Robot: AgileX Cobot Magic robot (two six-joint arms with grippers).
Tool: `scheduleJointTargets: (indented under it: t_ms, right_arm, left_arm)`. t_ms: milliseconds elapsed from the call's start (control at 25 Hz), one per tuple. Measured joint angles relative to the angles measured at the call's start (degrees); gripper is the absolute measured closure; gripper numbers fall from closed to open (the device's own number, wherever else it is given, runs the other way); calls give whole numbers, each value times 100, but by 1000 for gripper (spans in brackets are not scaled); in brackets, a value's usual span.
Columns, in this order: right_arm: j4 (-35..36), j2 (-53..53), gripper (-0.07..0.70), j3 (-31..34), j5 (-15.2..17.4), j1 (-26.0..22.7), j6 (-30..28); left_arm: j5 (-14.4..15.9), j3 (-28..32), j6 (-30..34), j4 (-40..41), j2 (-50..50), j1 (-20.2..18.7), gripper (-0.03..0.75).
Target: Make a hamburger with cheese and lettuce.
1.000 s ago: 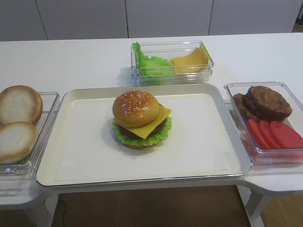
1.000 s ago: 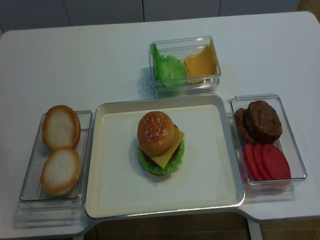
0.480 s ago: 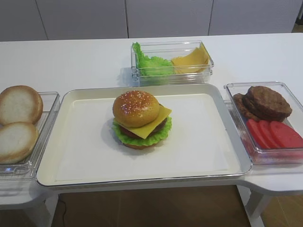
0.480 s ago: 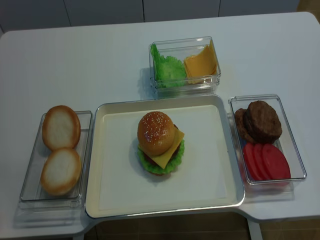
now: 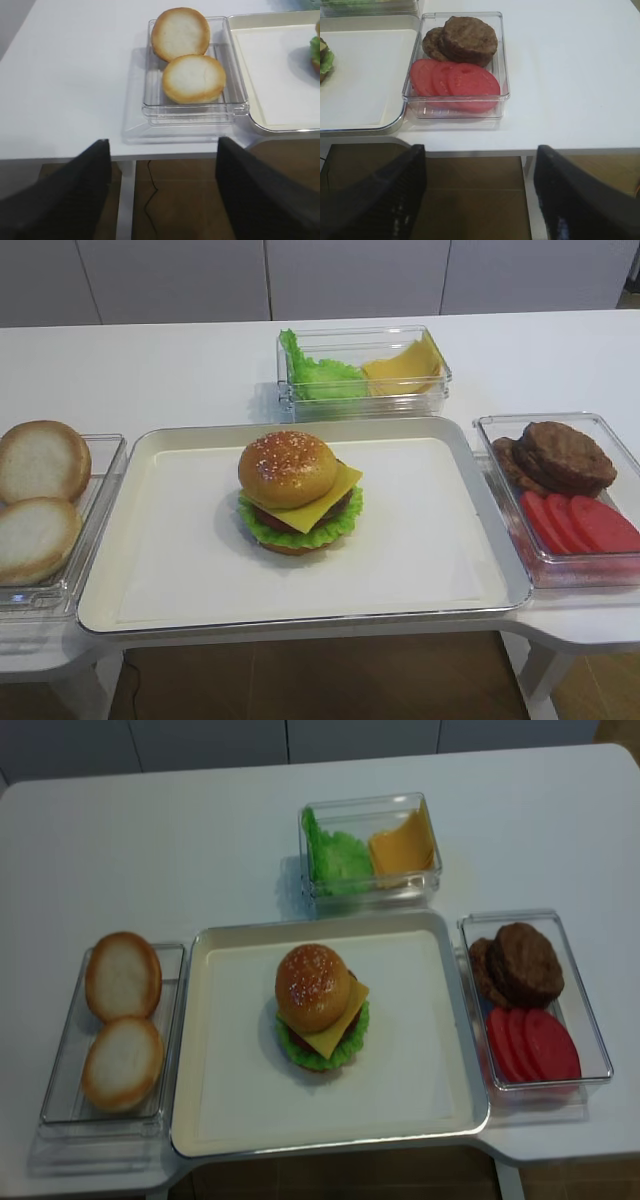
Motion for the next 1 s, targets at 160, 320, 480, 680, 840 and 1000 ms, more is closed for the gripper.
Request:
scheduleJointTargets:
  t_ms: [160,320,480,680,840,1000]
  right_arm:
    - [0,0,123,0,0,0,0]
    - [0,0,123,0,0,0,0]
    - [0,0,123,0,0,0,0]
    - [0,0,123,0,0,0,0]
    - [0,0,123,0,0,0,0]
    - [0,0,123,0,0,0,0]
  left_arm:
    - [0,75,0,-281,-1,0,230]
    - [0,219,59,-302,-1,0,230]
    - [0,489,94,-302,-1,0,230]
    - [0,528,121,-302,-1,0,230]
    - [0,528,148,-302,-1,0,230]
    - [0,578,152,-302,-1,0,230]
